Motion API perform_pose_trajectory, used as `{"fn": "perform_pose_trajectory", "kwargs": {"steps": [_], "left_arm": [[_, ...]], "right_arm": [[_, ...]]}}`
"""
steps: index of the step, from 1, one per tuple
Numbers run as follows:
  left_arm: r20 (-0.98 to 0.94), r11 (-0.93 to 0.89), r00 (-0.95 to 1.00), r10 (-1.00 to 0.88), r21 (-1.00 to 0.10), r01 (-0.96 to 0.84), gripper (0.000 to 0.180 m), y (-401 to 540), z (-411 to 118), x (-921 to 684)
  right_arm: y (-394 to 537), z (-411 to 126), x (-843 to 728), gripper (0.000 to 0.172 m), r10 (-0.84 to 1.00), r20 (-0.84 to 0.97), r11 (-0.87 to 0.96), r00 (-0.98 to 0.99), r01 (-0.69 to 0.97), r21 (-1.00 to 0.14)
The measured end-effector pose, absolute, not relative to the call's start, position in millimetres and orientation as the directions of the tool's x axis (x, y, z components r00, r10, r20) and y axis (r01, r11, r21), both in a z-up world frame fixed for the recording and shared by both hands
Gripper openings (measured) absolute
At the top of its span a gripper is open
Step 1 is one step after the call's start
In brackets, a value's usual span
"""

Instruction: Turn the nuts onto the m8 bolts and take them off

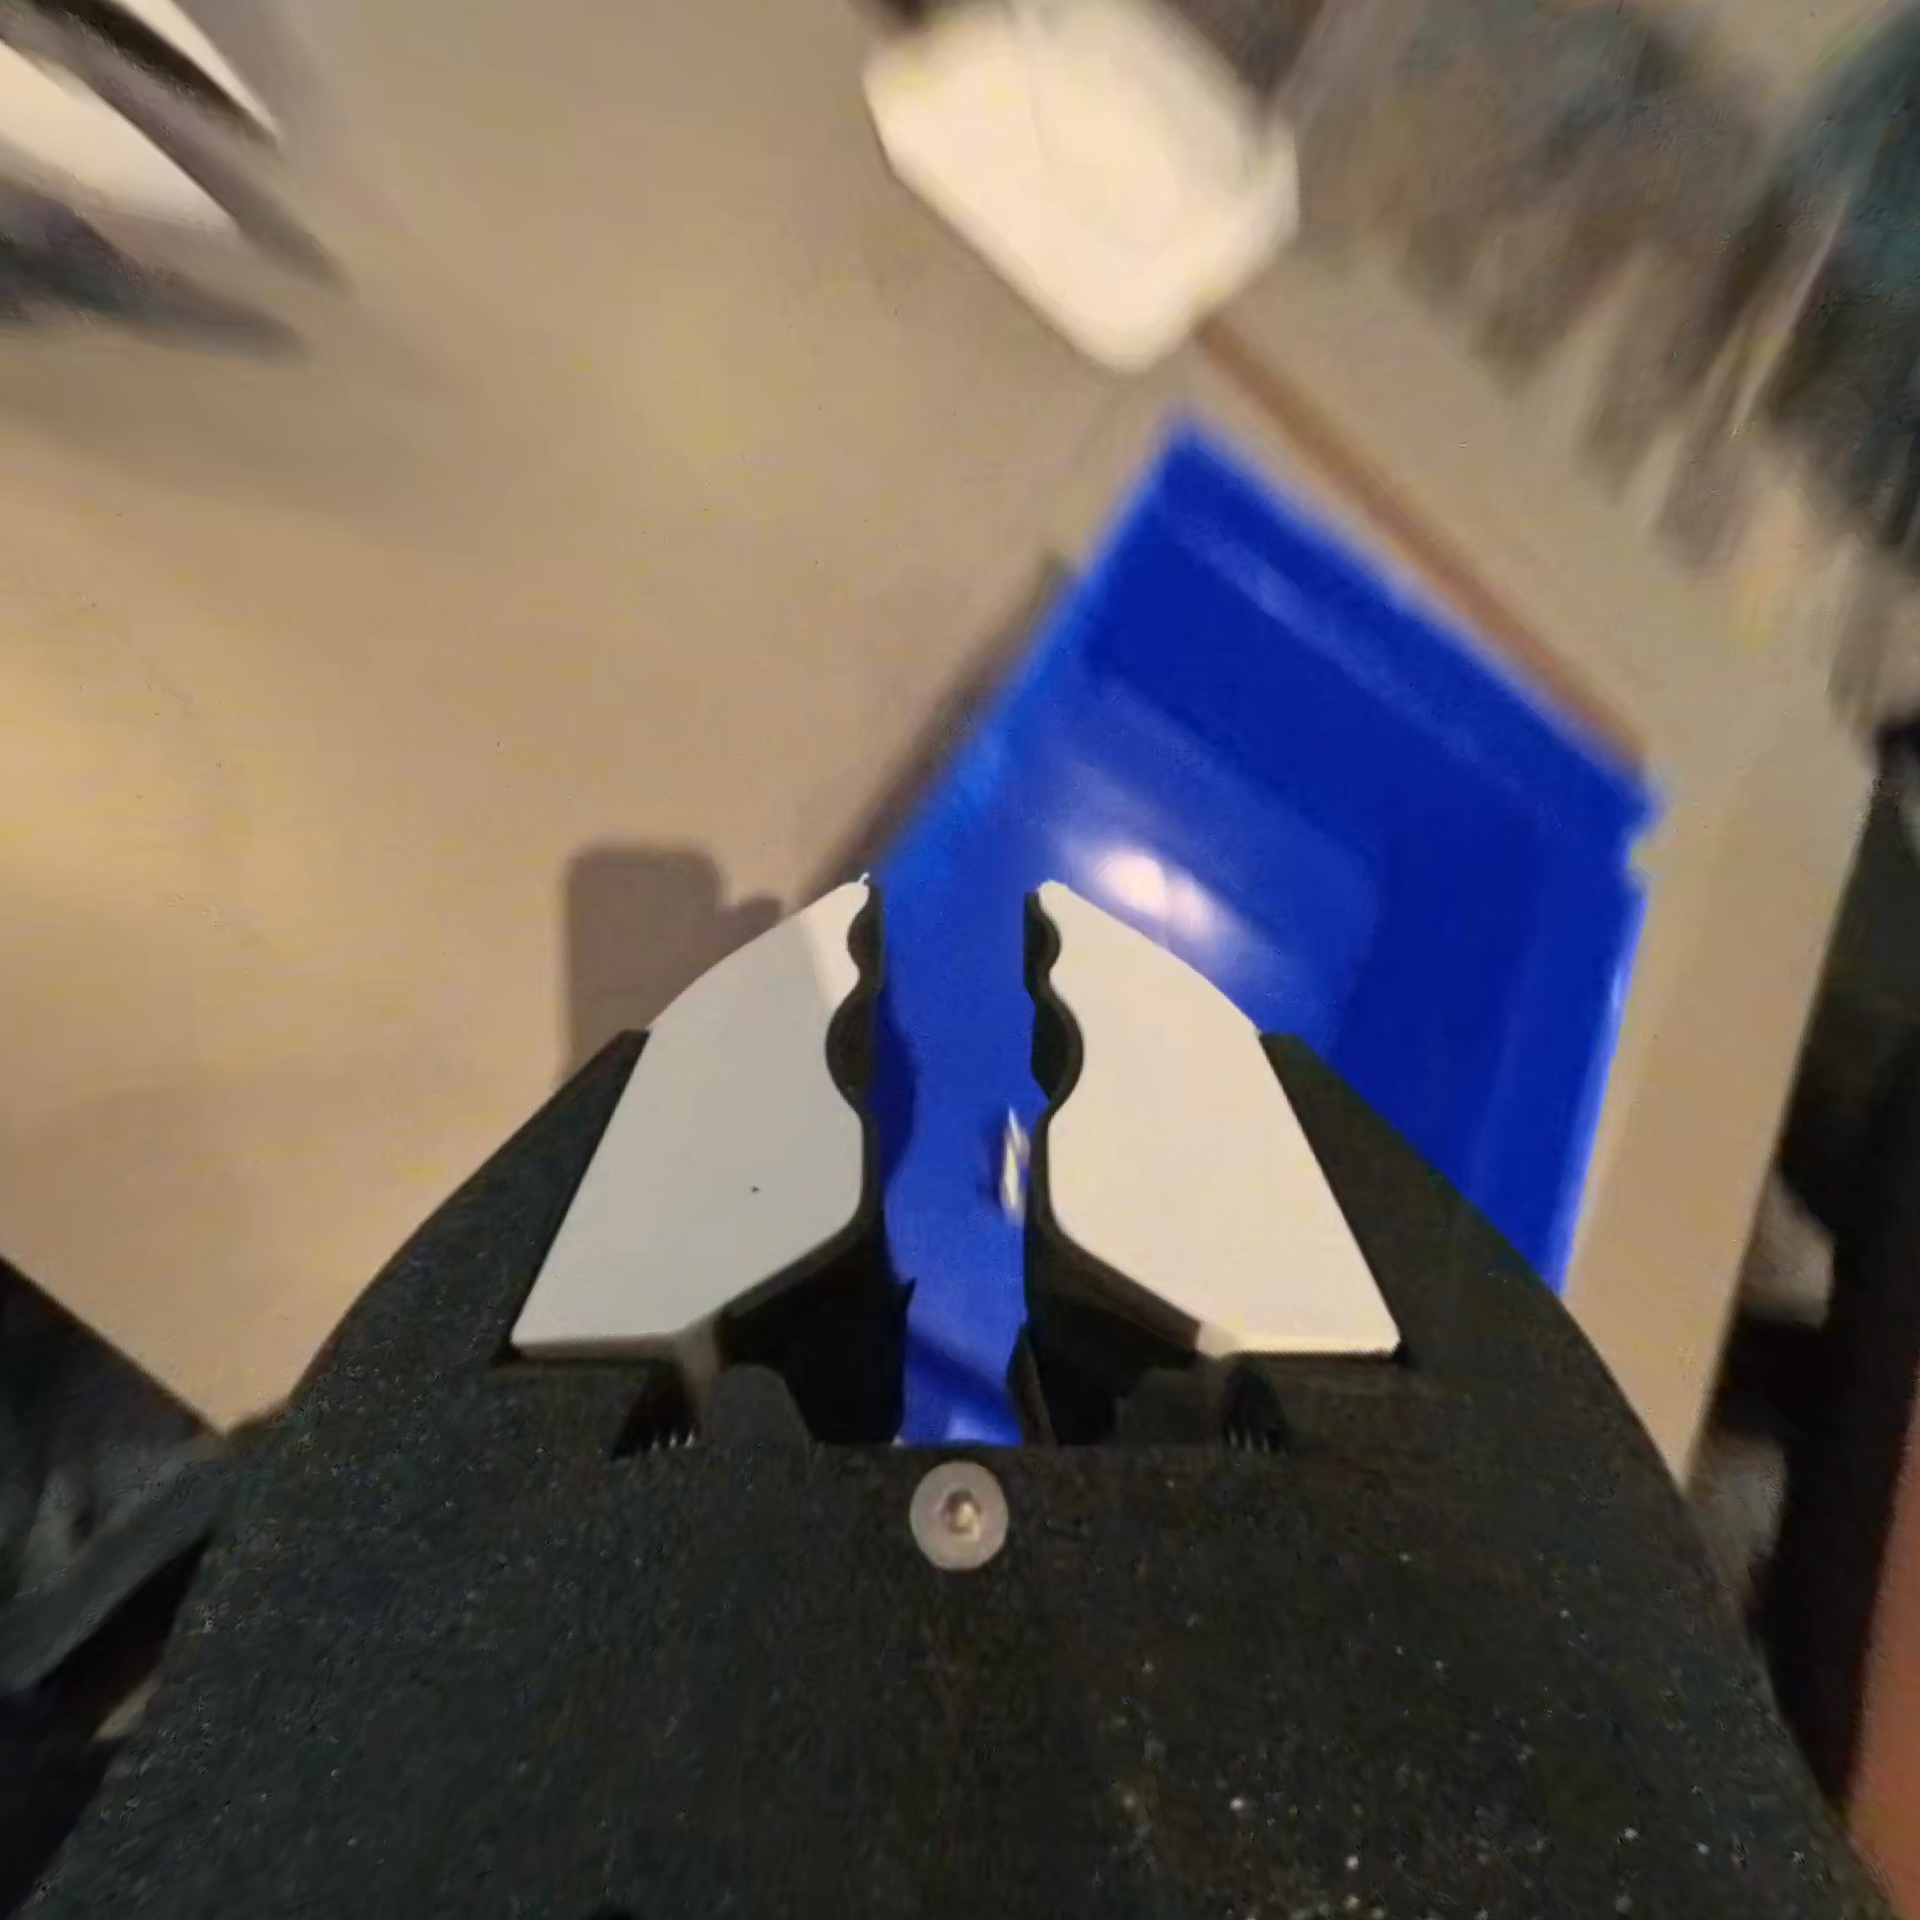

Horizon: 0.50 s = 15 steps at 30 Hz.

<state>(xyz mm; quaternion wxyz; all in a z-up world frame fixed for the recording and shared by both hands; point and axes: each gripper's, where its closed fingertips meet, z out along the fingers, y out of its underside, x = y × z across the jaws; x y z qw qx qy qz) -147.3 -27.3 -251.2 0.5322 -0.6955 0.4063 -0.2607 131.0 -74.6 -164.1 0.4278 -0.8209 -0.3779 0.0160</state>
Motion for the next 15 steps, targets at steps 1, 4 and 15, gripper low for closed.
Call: {"fn": "perform_pose_trajectory", "kwargs": {"steps": [1,4,15], "left_arm": [[-0.069,-0.106,0.533,-0.843,-0.951,-0.292,0.027,-27,-252,-147],[-0.073,-0.109,0.53,-0.845,-0.947,-0.303,0.027,-27,-253,-146],[-0.061,-0.104,0.534,-0.843,-0.956,-0.274,0.026,-28,-250,-148]], "right_arm": [[-79,-150,100,0.024,0.677,0.33,-0.219,0.657,0.609,-0.763],[-84,-138,13,0.018,0.781,0.407,0.091,0.473,0.559,-0.824],[-16,-198,-103,0.014,0.789,0.189,0.156,0.585,0.106,-0.982]]}}
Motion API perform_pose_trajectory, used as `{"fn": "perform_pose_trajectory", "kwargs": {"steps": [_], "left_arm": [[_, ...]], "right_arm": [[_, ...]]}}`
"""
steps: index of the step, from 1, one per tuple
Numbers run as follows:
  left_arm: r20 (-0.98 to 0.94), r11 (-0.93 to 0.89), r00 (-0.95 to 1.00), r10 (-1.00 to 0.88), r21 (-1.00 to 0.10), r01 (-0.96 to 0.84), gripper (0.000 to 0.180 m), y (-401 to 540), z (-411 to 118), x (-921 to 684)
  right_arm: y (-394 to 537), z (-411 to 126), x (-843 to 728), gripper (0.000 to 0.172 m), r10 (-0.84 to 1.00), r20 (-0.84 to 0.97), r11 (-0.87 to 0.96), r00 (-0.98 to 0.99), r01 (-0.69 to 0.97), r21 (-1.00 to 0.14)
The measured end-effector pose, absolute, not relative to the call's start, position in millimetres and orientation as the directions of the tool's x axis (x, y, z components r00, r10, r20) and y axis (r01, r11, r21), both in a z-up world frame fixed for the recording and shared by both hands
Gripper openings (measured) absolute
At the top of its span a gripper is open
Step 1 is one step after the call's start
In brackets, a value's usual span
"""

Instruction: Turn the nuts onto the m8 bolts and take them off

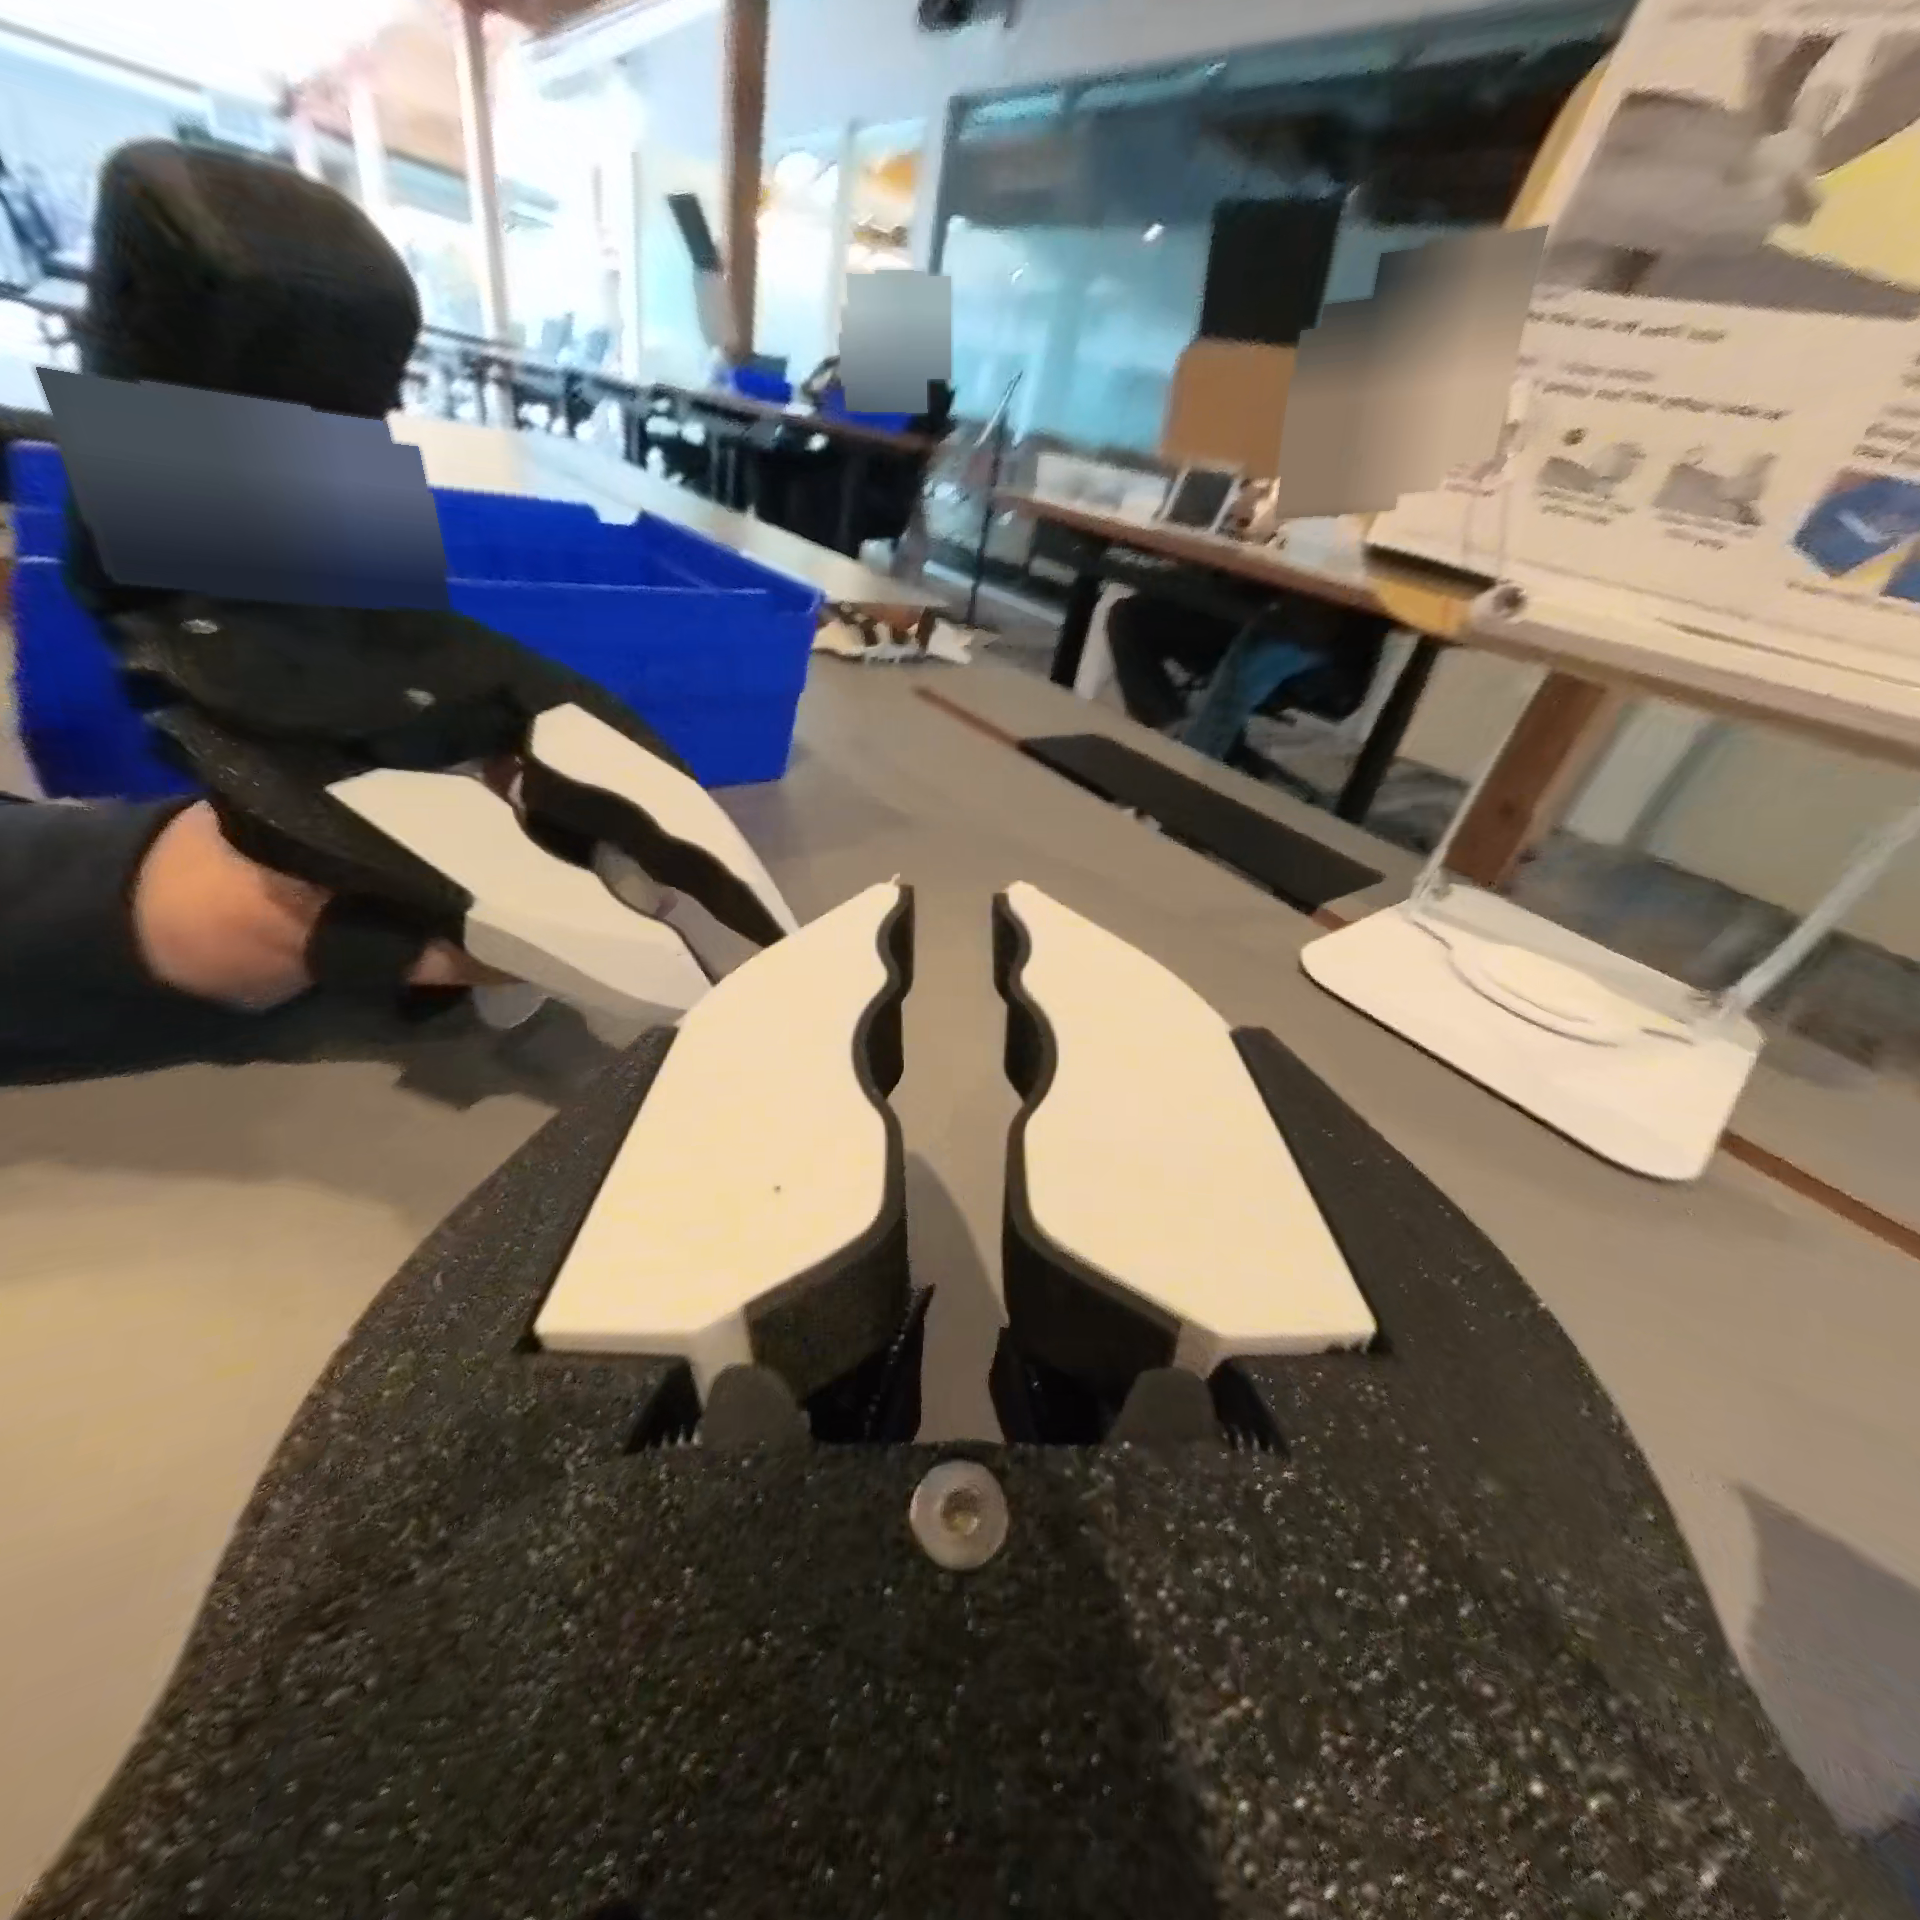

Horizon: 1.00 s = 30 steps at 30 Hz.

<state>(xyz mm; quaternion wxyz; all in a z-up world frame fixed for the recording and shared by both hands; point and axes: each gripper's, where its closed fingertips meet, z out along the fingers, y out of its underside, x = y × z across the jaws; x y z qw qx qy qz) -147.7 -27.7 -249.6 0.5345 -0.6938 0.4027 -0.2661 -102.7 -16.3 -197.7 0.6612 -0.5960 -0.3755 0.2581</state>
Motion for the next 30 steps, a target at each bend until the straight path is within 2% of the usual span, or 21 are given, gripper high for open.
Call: {"fn": "perform_pose_trajectory", "kwargs": {"steps": [7,14,30], "left_arm": [[-0.051,-0.096,0.543,-0.838,-0.967,-0.237,0.026,-28,-244,-150],[-0.029,-0.081,0.542,-0.84,-0.981,-0.178,0.026,-29,-236,-154],[-0.016,-0.087,0.534,-0.846,-0.982,-0.166,0.024,-30,-235,-154]], "right_arm": [[-23,-213,-121,0.013,0.698,0.382,0.314,0.605,0.22,-0.923],[-21,-207,-113,0.013,0.703,0.323,0.294,0.633,0.154,-0.943],[-18,-204,-104,0.014,0.664,0.317,0.297,0.677,0.15,-0.943]]}}
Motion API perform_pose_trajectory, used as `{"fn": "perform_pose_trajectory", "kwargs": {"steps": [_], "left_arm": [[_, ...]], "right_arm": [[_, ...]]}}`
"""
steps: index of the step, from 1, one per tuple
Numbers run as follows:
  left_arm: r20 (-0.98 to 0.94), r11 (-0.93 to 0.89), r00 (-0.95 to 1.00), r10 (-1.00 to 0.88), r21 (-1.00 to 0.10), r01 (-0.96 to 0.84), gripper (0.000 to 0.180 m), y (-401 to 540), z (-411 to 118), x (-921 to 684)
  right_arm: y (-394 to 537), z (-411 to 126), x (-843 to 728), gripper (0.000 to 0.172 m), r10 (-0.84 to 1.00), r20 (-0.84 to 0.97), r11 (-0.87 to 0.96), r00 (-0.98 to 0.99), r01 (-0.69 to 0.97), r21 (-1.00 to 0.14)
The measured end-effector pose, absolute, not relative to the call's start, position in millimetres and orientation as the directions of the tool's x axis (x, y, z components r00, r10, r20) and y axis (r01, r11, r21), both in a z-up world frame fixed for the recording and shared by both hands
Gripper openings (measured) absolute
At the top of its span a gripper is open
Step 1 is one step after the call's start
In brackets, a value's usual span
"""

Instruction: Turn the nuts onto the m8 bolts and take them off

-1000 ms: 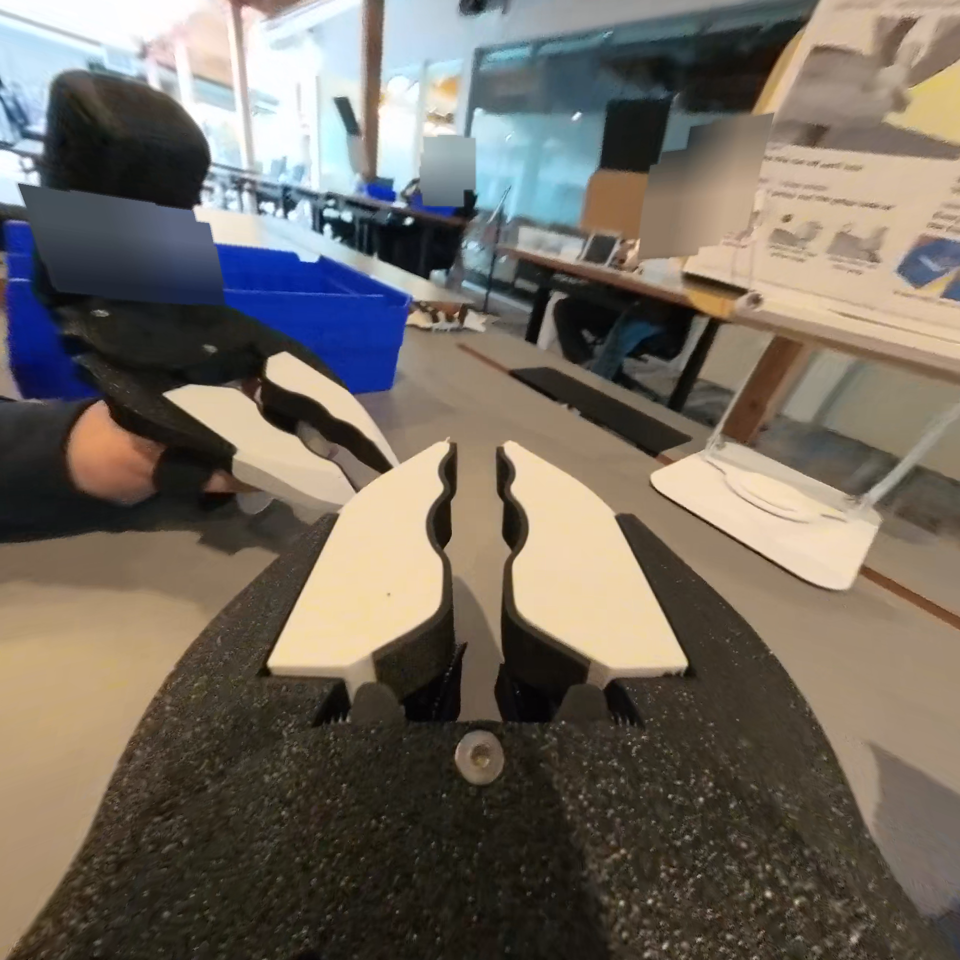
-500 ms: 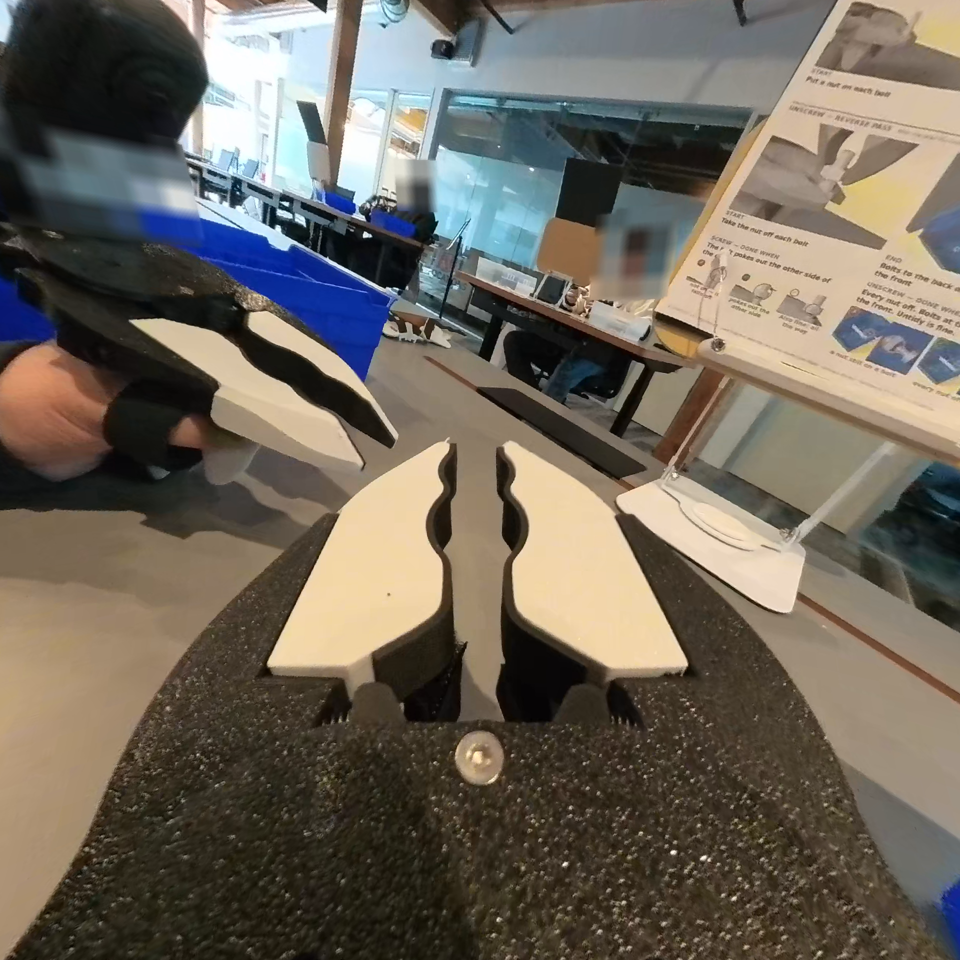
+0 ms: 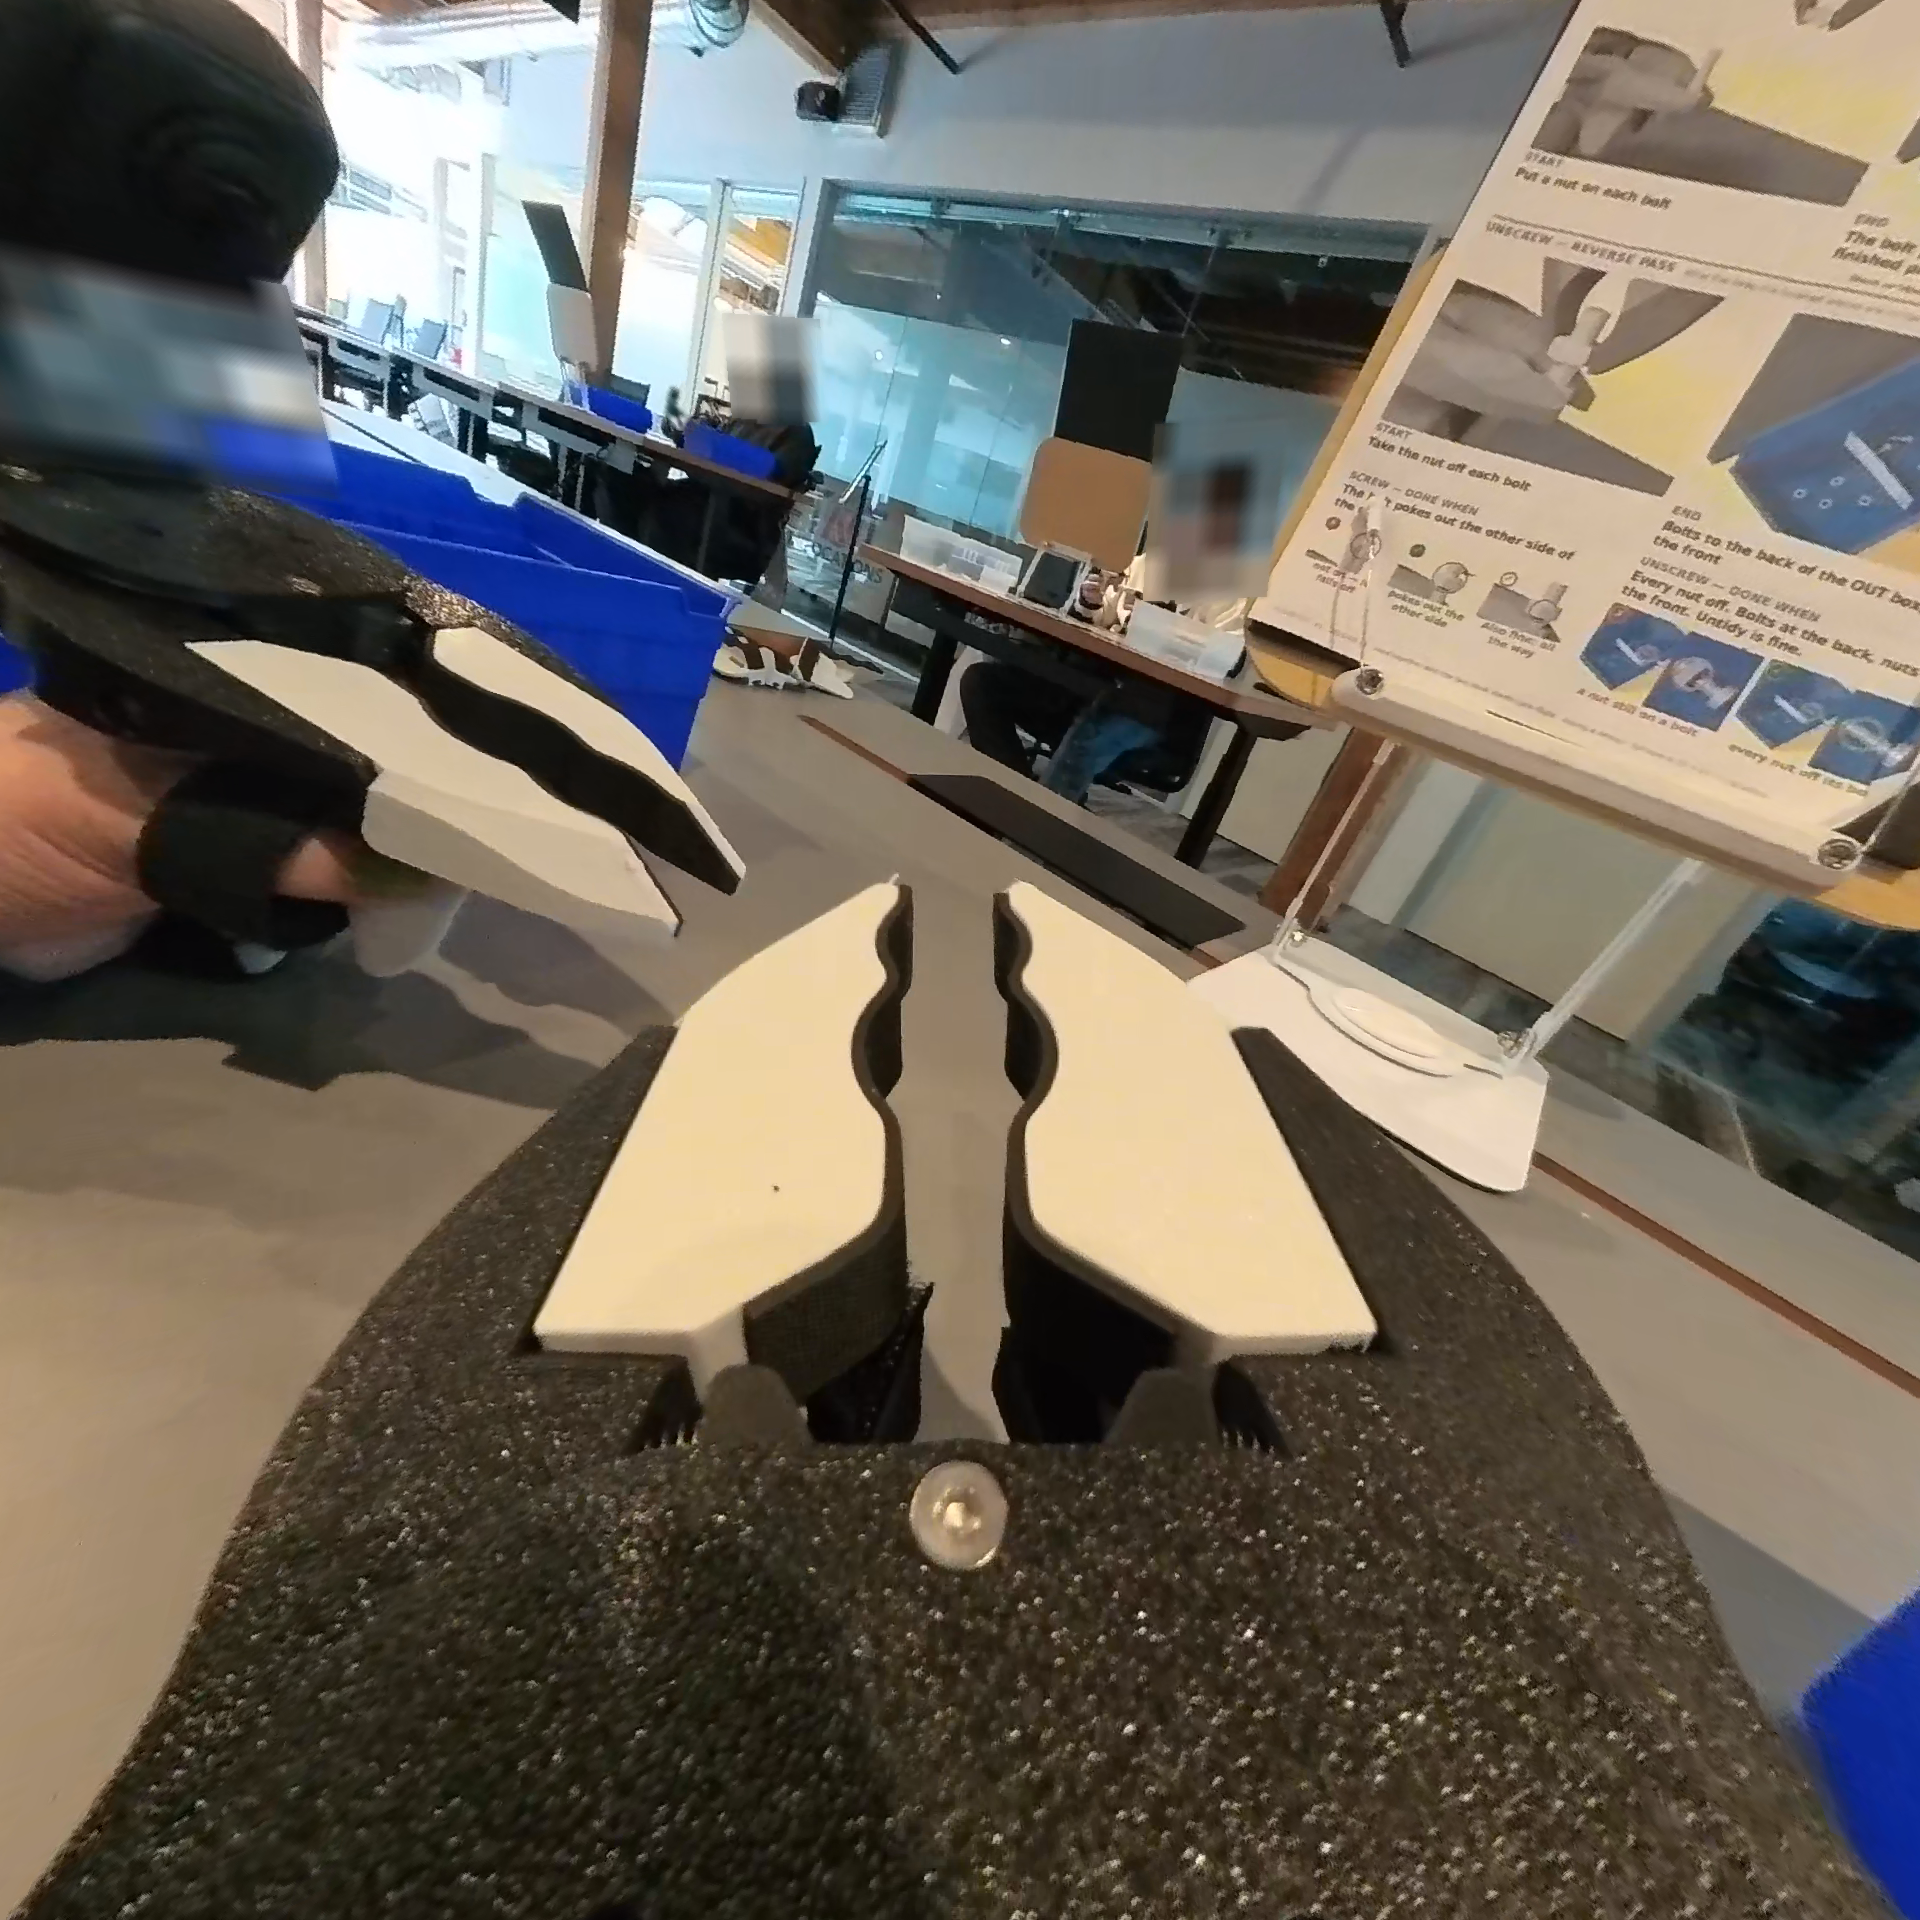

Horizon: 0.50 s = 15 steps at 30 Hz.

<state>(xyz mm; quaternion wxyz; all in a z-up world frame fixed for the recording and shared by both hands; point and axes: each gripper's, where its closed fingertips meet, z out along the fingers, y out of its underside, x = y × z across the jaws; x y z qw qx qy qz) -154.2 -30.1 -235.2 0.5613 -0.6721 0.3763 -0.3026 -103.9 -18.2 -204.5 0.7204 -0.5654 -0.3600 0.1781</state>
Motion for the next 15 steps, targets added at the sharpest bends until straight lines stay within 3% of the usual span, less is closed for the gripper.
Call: {"fn": "perform_pose_trajectory", "kwargs": {"steps": [15], "left_arm": [[-0.007,-0.095,0.514,-0.858,-0.981,-0.171,0.02,-31.3,-236.6,-152.8]], "right_arm": [[-16.2,-206.2,-106.2,0.014,0.667,0.318,0.287,0.673,0.162,-0.944]]}}
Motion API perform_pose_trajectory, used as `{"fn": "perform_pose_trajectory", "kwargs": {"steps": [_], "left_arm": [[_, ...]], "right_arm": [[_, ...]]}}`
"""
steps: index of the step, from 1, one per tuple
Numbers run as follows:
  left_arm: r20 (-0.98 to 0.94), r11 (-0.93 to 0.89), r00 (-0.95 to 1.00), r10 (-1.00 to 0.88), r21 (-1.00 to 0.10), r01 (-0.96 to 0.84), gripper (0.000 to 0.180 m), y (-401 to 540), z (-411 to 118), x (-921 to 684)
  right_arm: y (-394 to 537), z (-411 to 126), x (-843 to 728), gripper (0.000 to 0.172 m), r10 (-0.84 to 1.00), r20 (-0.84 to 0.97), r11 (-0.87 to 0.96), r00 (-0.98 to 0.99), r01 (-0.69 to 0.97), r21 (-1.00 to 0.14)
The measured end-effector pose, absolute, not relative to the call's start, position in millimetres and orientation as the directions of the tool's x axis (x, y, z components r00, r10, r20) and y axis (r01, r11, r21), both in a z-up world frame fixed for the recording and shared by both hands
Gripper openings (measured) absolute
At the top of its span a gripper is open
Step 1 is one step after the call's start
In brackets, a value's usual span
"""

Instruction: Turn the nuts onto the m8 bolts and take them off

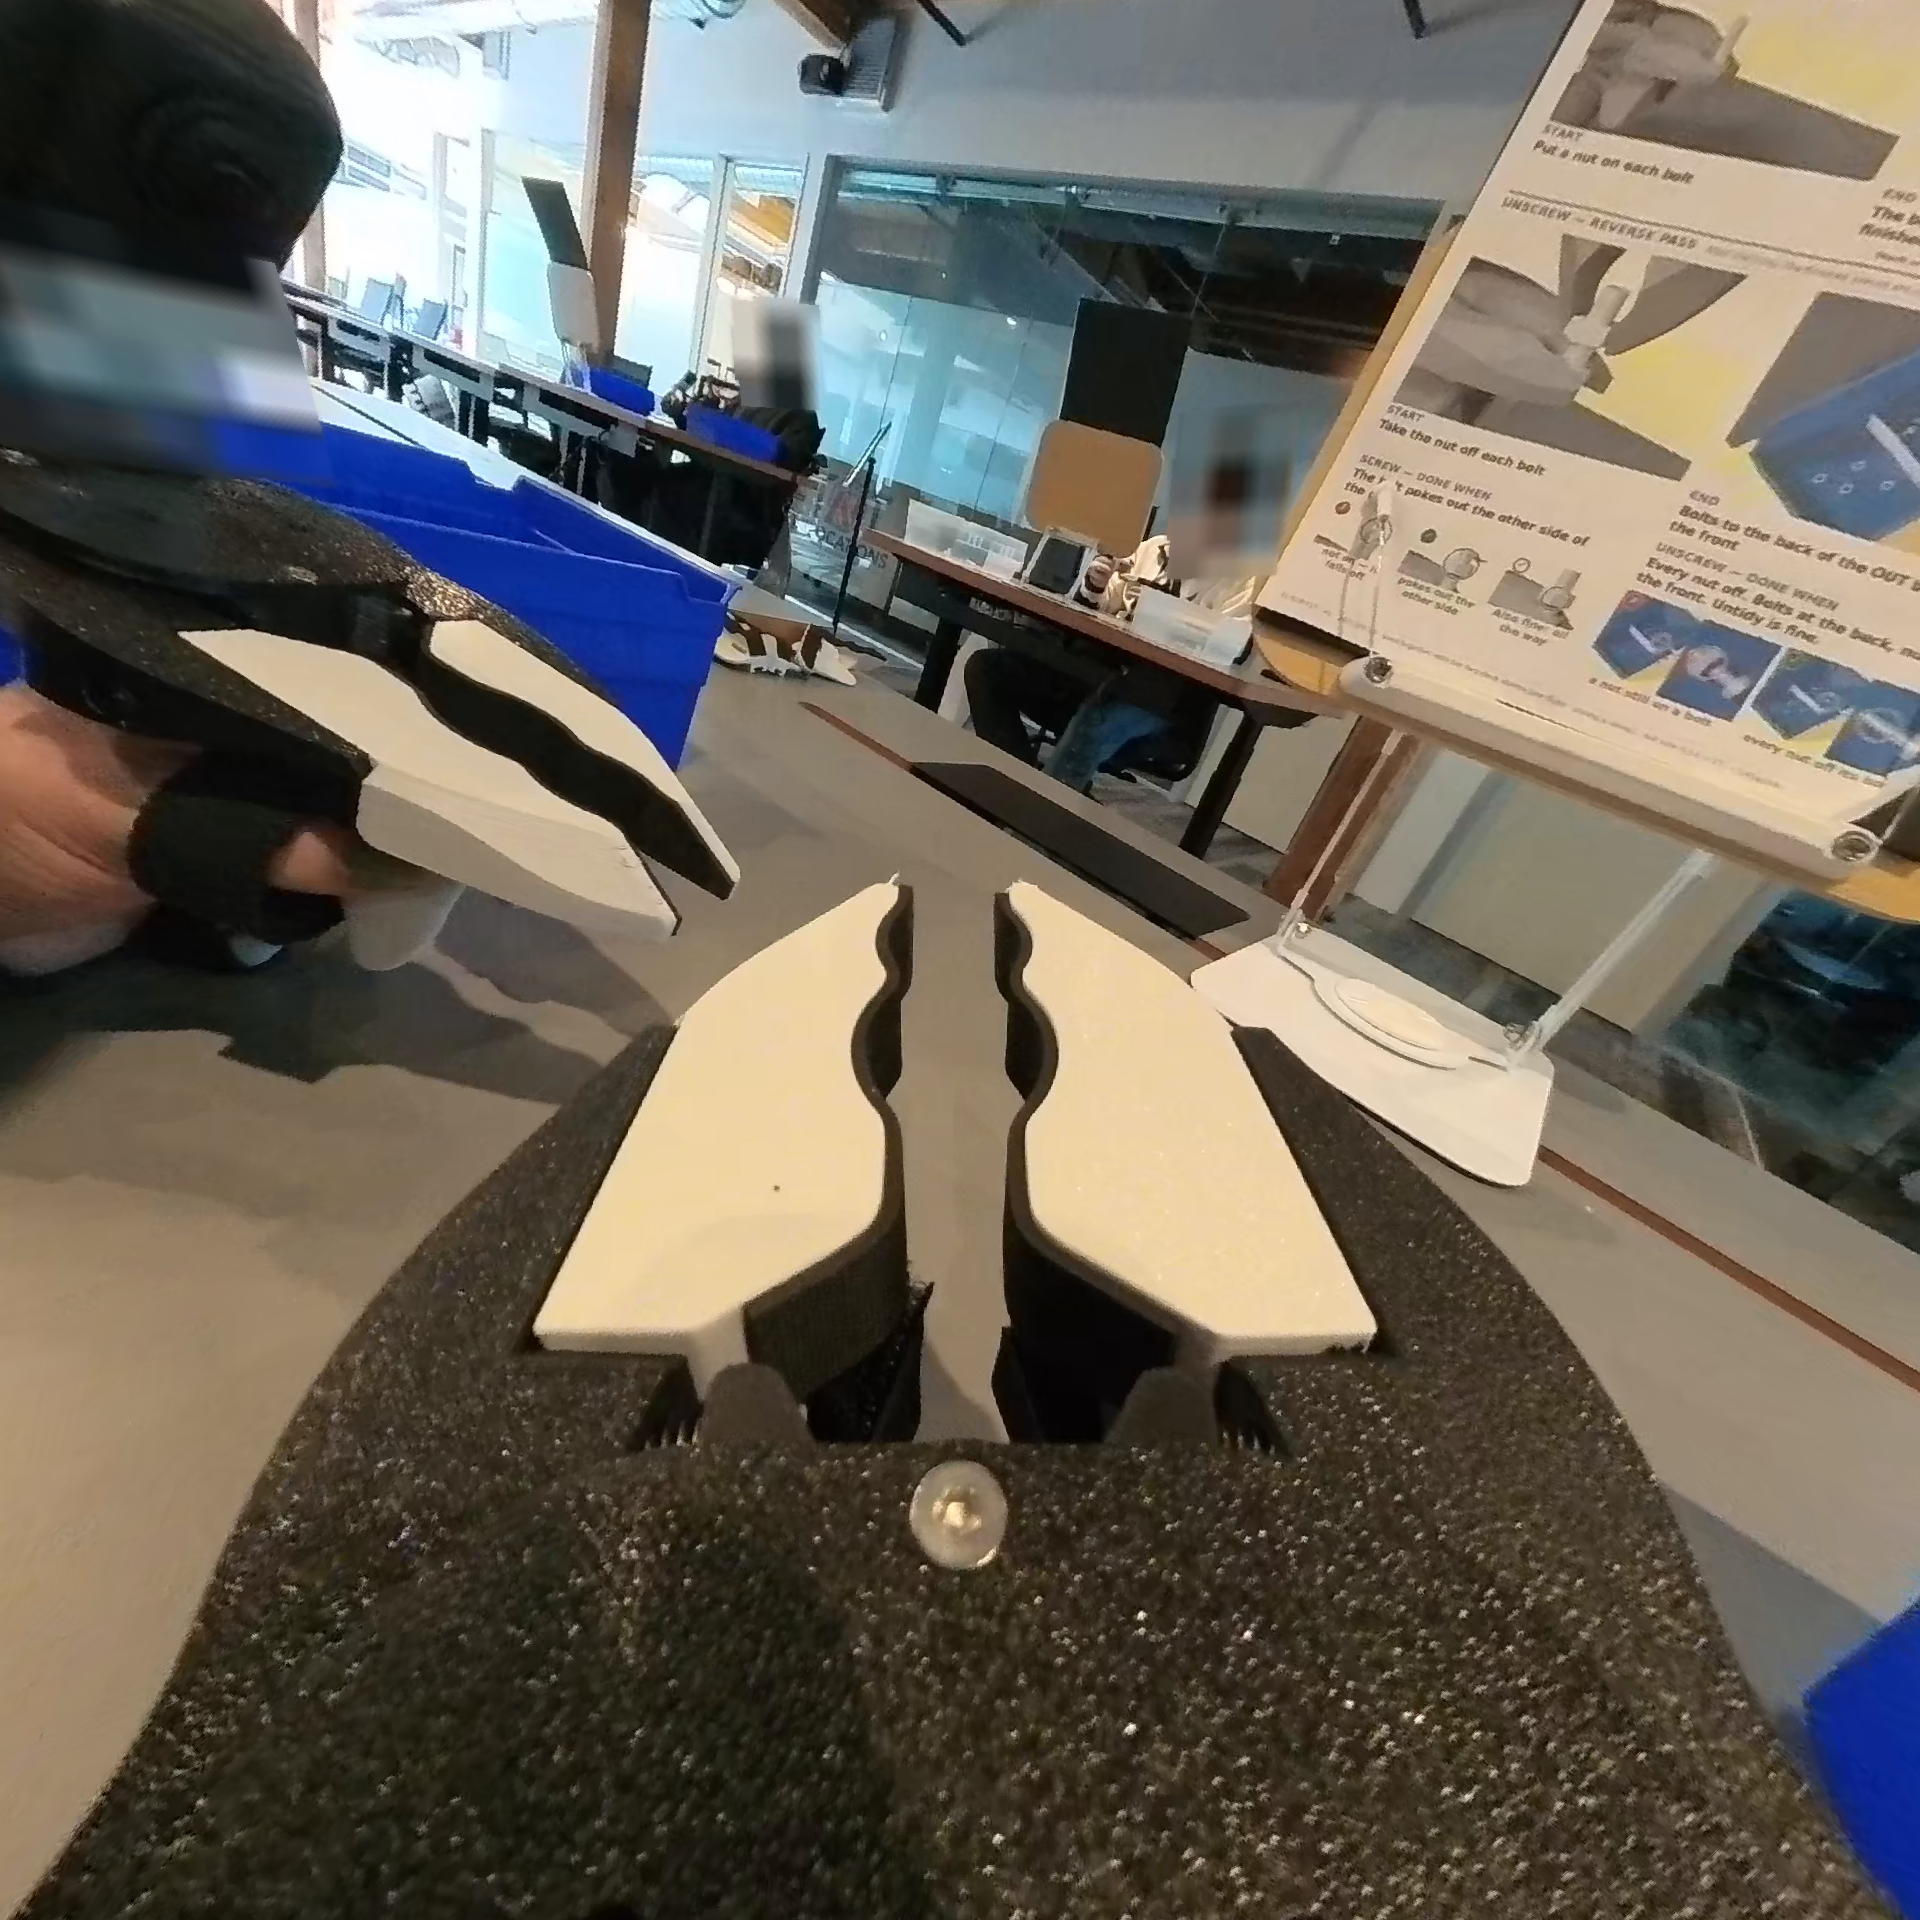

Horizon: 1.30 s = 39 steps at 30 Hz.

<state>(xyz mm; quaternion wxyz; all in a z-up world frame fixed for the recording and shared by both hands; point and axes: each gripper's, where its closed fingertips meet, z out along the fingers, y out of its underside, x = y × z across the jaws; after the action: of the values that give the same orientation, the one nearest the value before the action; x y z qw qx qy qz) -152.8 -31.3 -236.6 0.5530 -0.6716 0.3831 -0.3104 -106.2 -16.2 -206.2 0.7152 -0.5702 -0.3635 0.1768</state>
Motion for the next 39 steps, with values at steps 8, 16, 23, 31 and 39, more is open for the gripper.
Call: {"fn": "perform_pose_trajectory", "kwargs": {"steps": [8,16,23,31,39], "left_arm": [[-0.005,-0.097,0.512,-0.859,-0.98,-0.173,0.02,-31,-237,-153],[-0.013,-0.094,0.51,-0.86,-0.978,-0.184,0.019,-31,-238,-153],[-0.024,-0.081,0.488,-0.873,-0.978,-0.192,0.019,-34,-239,-151],[-0.039,-0.027,0.48,-0.876,-0.991,-0.13,0.02,-38,-227,-151],[0.01,0.013,0.543,-0.84,-0.999,0.04,0.019,-64,-154,-188]], "right_arm": [[-16,-207,-107,0.014,0.669,0.322,0.288,0.669,0.166,-0.943],[-16,-208,-109,0.014,0.67,0.335,0.293,0.662,0.179,-0.939],[-16,-208,-110,0.014,0.671,0.338,0.294,0.66,0.182,-0.938],[-16,-207,-109,0.014,0.672,0.33,0.292,0.663,0.173,-0.941],[-16,-207,-108,0.014,0.672,0.322,0.29,0.667,0.163,-0.943]]}}
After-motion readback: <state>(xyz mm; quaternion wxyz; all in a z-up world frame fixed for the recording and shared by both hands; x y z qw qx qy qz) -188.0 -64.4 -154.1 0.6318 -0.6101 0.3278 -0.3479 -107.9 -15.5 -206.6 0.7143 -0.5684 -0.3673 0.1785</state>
